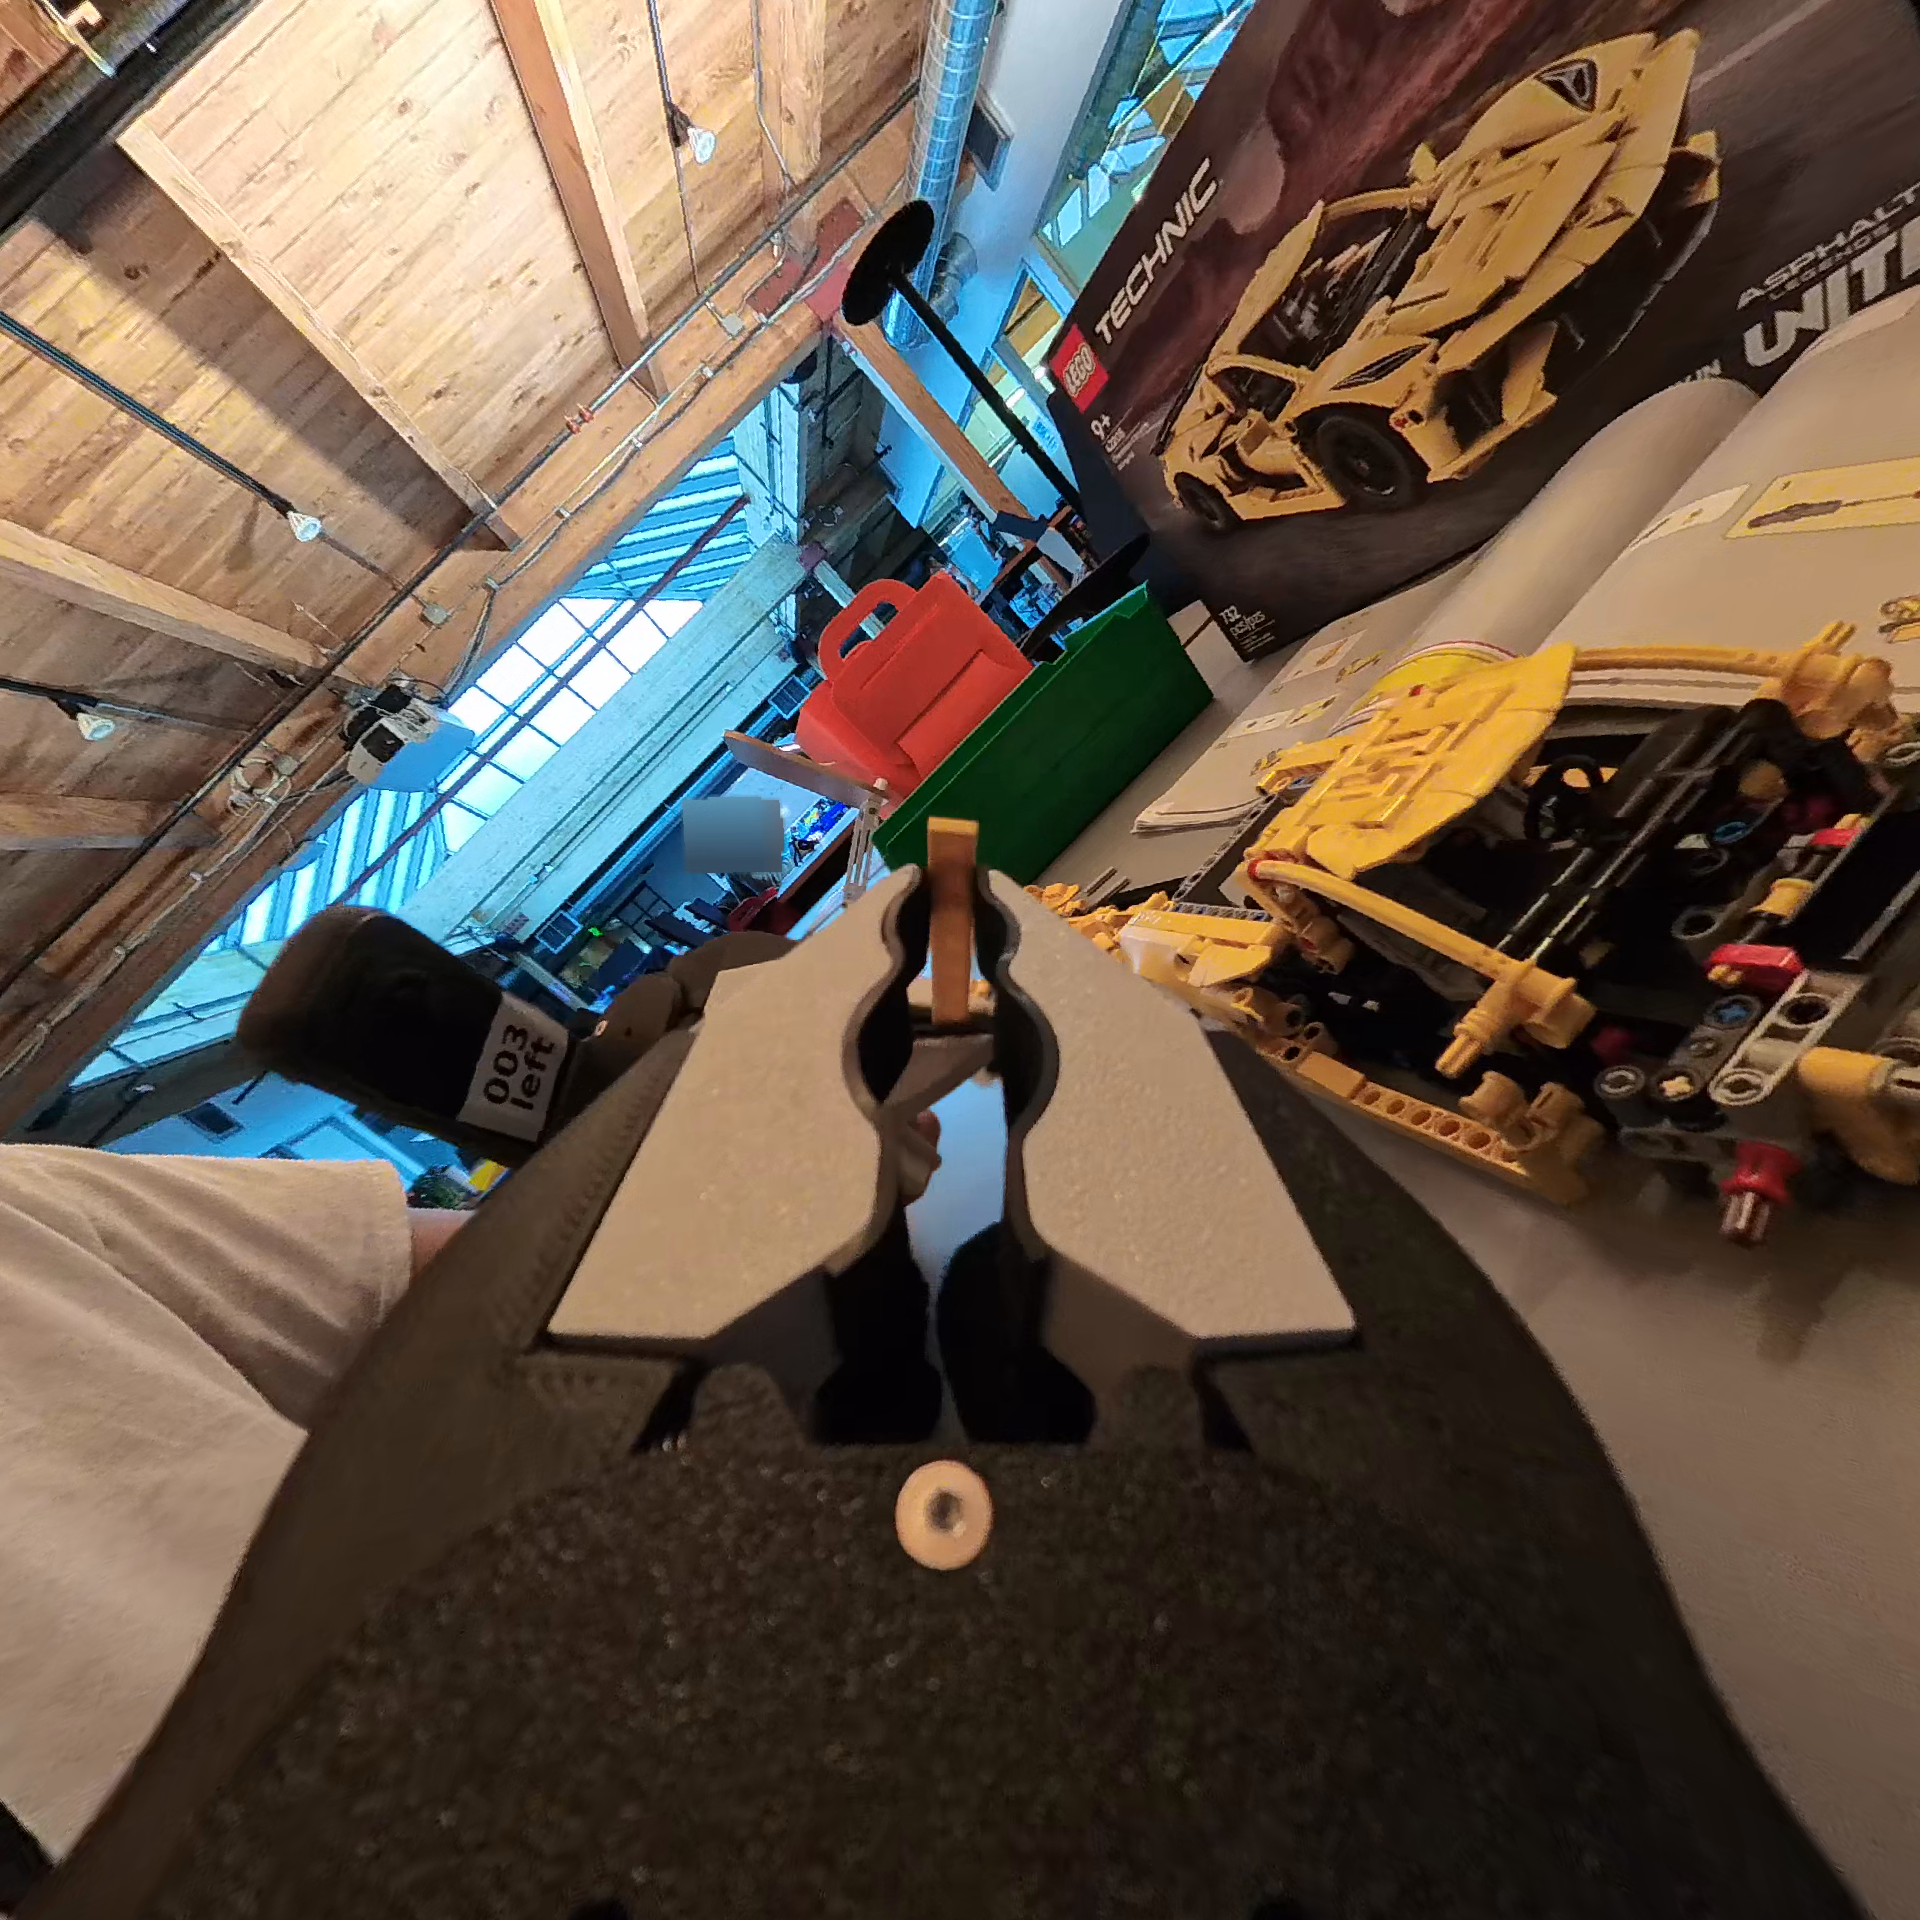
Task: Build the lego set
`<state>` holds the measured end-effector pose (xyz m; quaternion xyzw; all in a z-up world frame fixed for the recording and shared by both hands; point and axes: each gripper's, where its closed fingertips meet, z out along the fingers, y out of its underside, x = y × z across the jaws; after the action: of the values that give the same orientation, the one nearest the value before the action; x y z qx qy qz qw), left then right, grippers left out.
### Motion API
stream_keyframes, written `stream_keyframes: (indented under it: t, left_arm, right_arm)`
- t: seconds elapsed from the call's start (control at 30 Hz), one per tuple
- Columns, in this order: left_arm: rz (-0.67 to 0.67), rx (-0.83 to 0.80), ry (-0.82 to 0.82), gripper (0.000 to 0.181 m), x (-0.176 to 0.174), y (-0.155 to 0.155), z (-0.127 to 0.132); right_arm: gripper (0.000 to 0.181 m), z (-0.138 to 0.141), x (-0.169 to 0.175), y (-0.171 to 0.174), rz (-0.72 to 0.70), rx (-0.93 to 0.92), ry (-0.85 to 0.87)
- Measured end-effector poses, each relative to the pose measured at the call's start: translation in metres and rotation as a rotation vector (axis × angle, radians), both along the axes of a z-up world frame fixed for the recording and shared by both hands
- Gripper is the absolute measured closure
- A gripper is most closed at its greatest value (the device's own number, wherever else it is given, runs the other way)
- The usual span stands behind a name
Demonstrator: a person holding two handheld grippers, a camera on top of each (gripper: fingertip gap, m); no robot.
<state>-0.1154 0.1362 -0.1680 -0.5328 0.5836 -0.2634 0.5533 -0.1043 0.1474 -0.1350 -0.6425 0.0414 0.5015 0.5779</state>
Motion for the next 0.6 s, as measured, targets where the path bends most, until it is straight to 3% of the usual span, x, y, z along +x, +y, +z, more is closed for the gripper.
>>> stream_keyframes:
  t: [0.6]
  left_arm:
    - [0.047, -0.015, -0.003, 0.179, -0.0013, 0.0091, -0.0003]
  right_arm:
    - [0.175, -0.0074, -0.0039, 0.0022, -0.009, -0.031, -0.038]
